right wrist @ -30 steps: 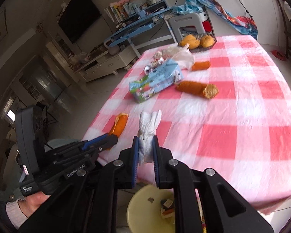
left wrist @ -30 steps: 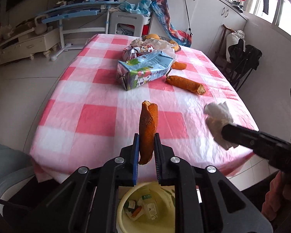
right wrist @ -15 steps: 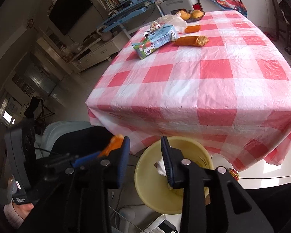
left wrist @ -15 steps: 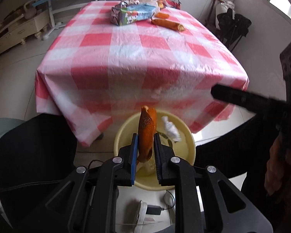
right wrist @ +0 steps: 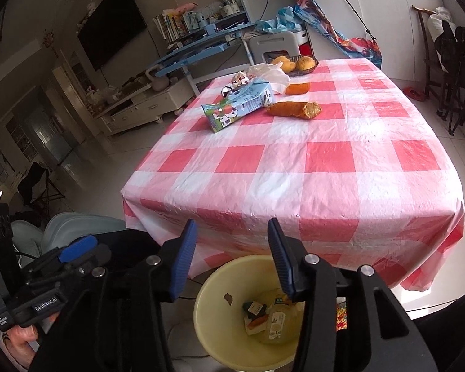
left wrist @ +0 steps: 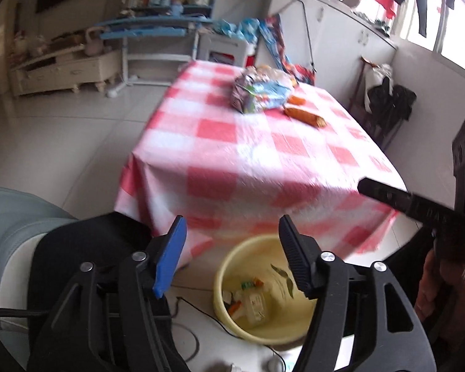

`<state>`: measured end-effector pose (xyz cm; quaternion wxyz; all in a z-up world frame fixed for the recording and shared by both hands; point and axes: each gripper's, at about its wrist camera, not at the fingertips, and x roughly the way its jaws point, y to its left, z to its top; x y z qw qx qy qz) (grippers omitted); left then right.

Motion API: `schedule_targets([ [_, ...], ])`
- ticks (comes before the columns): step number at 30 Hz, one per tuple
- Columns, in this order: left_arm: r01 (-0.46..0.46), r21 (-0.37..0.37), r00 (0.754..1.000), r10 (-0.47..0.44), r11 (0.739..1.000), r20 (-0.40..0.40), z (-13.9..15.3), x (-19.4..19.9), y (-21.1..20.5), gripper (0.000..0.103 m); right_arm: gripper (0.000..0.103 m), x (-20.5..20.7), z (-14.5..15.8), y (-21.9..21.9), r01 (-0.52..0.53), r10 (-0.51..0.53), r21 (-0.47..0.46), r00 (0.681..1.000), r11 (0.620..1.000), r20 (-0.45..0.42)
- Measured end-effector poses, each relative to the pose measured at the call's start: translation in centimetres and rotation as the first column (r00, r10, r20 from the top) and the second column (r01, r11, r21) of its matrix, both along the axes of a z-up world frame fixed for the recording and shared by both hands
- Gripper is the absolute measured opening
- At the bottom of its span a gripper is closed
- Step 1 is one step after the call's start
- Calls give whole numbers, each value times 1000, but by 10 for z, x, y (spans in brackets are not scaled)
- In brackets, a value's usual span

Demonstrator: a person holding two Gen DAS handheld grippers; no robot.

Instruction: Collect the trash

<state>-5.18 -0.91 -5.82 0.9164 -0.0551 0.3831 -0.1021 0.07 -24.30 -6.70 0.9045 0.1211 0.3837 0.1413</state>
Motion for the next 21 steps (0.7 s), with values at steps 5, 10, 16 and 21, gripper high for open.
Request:
schedule_targets([
  [5, -43, 3, 999, 43, 999, 9, 0, 8, 5, 62, 48, 2, -4, 11, -26, 26, -53, 1000, 998, 6],
  [10, -54, -4, 998, 54, 999, 24, 1, 24, -4, 64, 50, 3, -7, 15, -30, 31, -74, 999, 997, 8],
  [16, -56, -15, 997, 56, 998, 52, 8, 46, -17, 65, 53, 4, -7, 16, -18, 19, -92, 1000, 996, 15],
  [21, -78, -10, 994, 79, 997, 79, 6, 54, -17, 71, 54, 3, -8, 18, -6, 9, -112, 1000, 994, 28],
])
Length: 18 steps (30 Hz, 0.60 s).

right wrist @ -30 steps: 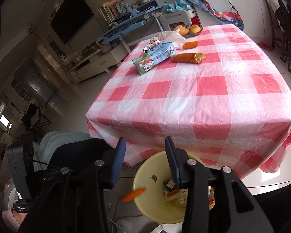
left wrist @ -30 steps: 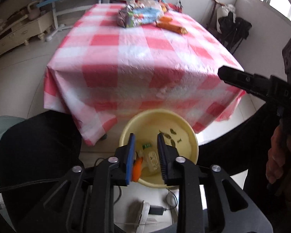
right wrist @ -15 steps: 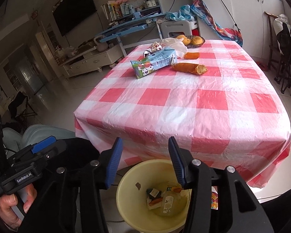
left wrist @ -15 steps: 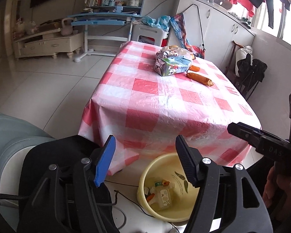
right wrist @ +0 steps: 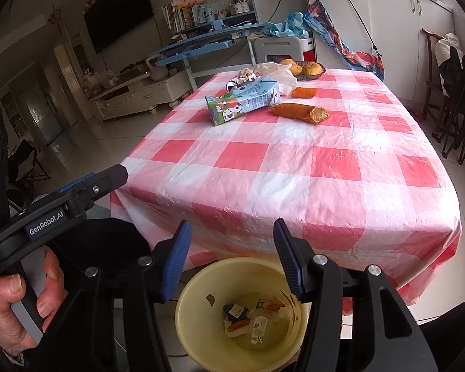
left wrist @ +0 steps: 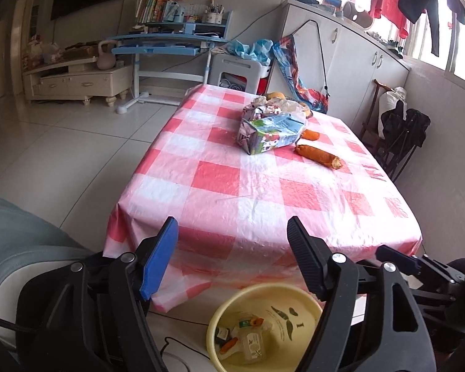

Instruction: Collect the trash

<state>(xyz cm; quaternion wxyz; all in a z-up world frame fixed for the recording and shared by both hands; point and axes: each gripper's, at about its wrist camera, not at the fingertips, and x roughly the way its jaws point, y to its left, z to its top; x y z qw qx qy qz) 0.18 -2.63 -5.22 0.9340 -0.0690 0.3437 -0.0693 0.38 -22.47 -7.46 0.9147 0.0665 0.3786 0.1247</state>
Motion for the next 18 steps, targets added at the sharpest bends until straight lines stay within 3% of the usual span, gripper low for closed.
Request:
schedule_targets([
  [6, -60, -10, 996, 59, 998, -71, -28, 9, 19, 71, 56, 7, -2, 6, 12, -12, -21, 1000, 1000, 6],
  [18, -57, -16, 996, 56, 998, -62, -36, 15, 17, 74, 60, 17, -12, 36, -43, 43, -92, 999, 995, 5],
])
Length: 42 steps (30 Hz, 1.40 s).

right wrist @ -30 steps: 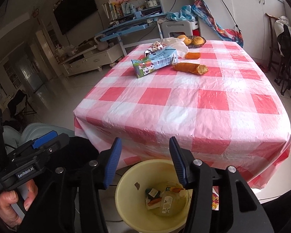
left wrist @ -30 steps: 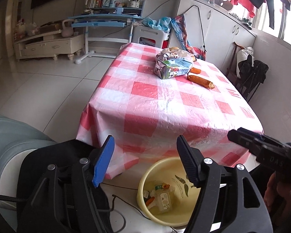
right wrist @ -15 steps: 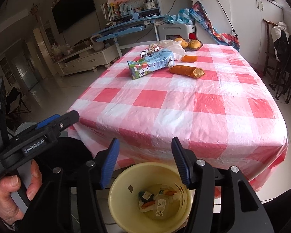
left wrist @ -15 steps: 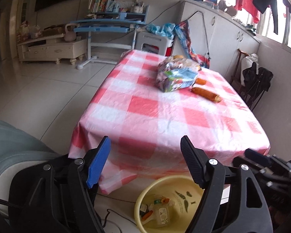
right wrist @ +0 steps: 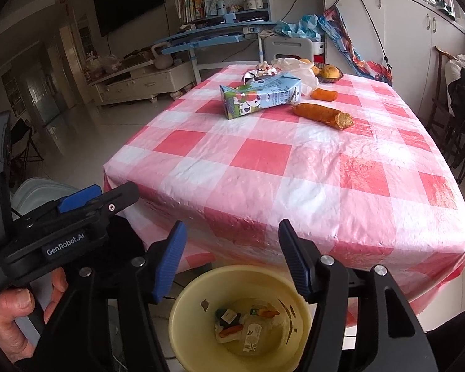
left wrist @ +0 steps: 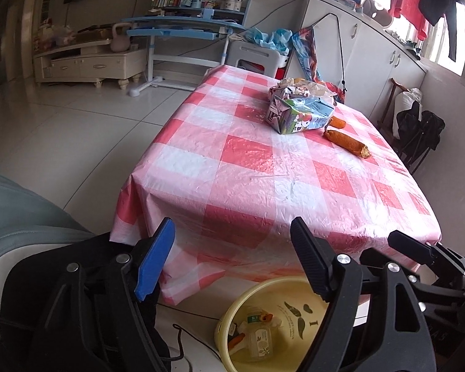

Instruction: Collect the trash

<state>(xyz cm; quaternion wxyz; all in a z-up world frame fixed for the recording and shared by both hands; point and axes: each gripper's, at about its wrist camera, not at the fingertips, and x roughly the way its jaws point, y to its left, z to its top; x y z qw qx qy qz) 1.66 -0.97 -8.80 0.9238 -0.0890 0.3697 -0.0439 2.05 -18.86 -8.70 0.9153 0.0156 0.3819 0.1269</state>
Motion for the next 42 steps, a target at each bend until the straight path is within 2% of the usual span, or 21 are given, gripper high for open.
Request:
schedule_targets([
  [7, -30, -38, 999, 29, 999, -24, -5, 5, 8, 75, 63, 0, 1, -3, 3, -3, 14, 1000, 1000, 11],
  [18, 5, 15, 1000, -5, 1000, -31, -10, 4, -4, 75, 64, -4, 8, -25, 52, -55, 102, 998, 993, 18],
  [26, 13, 23, 1000, -13, 1000, -15, -8, 1, -6, 75, 64, -6, 10, -25, 49, -51, 98, 999, 994, 20],
  [29, 21, 25, 1000, -22, 999, 15, 0, 1, -5, 75, 66, -1, 16, -27, 43, -44, 114, 999, 993, 13],
  [32, 48, 28, 998, -50, 998, 49, 15, 2, -4, 77, 67, 12, 29, -32, 30, -33, 96, 999, 995, 26],
  [36, 97, 41, 991, -101, 994, 89, 34, 10, -7, 82, 68, 44, 48, -42, 9, -10, 23, 999, 1000, 47],
  [38, 115, 57, 987, -120, 992, 102, 42, 20, -10, 82, 72, 64, 52, -47, -11, 11, -4, 999, 1000, 30],
  [42, 133, 72, 983, -141, 989, 121, 58, 52, -17, 82, 72, 98, 50, -51, -49, 49, -63, 999, 997, 7],
])
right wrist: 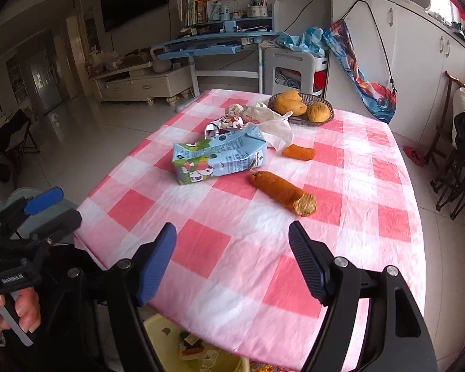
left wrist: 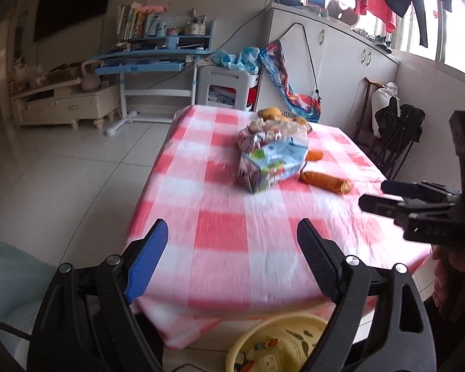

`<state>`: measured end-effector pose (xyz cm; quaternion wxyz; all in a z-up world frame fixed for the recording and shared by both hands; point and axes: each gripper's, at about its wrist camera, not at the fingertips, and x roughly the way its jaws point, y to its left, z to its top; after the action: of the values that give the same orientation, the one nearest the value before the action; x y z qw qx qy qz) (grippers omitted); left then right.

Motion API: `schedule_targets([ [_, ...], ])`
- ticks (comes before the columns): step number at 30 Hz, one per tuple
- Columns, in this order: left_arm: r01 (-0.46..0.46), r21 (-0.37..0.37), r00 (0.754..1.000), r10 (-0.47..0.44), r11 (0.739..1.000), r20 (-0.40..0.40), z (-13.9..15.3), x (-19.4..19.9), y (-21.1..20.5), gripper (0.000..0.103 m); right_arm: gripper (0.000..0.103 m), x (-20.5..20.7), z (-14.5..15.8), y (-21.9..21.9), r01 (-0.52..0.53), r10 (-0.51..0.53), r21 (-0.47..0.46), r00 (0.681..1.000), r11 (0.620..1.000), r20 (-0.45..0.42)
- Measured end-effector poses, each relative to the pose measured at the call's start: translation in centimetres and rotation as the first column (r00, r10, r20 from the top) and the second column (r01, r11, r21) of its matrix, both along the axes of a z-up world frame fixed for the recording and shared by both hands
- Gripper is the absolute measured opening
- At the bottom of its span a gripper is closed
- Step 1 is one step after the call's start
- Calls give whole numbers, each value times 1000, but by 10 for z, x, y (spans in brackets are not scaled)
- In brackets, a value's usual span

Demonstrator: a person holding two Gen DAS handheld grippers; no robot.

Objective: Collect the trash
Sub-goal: 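Grasp the blue-and-white milk carton with the left tool while the right tool grasps an orange strip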

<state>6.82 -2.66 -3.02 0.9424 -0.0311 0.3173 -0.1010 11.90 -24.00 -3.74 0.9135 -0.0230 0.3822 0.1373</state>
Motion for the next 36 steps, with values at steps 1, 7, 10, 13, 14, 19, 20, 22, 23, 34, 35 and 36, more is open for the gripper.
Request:
schedule_targets([
  [1, 7, 8, 1000, -7, 1000, 5, 3, 9, -2, 82, 72, 8, -2, -2, -4, 4, -6, 1000, 1000, -7],
  [7, 69, 53, 998, -70, 996, 4, 5, 59, -23, 84, 72, 48, -17, -19, 5, -5, -6, 999, 1000, -50],
  [10, 111, 73, 994, -111, 991, -12, -3, 87, -39, 85, 72, 63, -24, -26, 6, -5, 4, 997, 1000, -80],
  [13, 151, 96, 988, -149, 984, -34, -13, 113, -57, 85, 72, 75, -26, -28, -6, 6, 2, 996, 1000, -91],
  [14, 161, 103, 987, -158, 982, -39, -16, 120, -62, 85, 72, 79, -28, -29, -8, 8, 4, 995, 1000, -95],
  [19, 191, 138, 981, -184, 972, -62, -31, 153, -82, 86, 72, 90, -38, -32, -21, 23, 11, 991, 1000, -134],
  [20, 200, 140, 979, -190, 970, -79, -34, 160, -85, 87, 72, 91, -39, -32, -27, 28, 10, 990, 1000, -139],
  [22, 229, 128, 968, -212, 965, -133, -39, 170, -89, 87, 72, 92, -41, -32, -33, 34, 8, 988, 999, -148],
  [23, 249, 120, 961, -229, 961, -158, -42, 174, -92, 87, 71, 92, -42, -33, -36, 36, 8, 987, 999, -154],
  [34, 239, 45, 949, -223, 970, -222, -49, 161, -87, 62, 30, 82, -47, -29, -53, 47, -24, 981, 998, -186],
  [35, 216, 37, 954, -203, 976, -221, -48, 154, -82, 62, 28, 82, -47, -29, -53, 47, -25, 981, 998, -187],
  [36, 198, 30, 957, -187, 980, -222, -47, 147, -76, 62, 27, 79, -47, -29, -53, 49, -20, 981, 998, -189],
])
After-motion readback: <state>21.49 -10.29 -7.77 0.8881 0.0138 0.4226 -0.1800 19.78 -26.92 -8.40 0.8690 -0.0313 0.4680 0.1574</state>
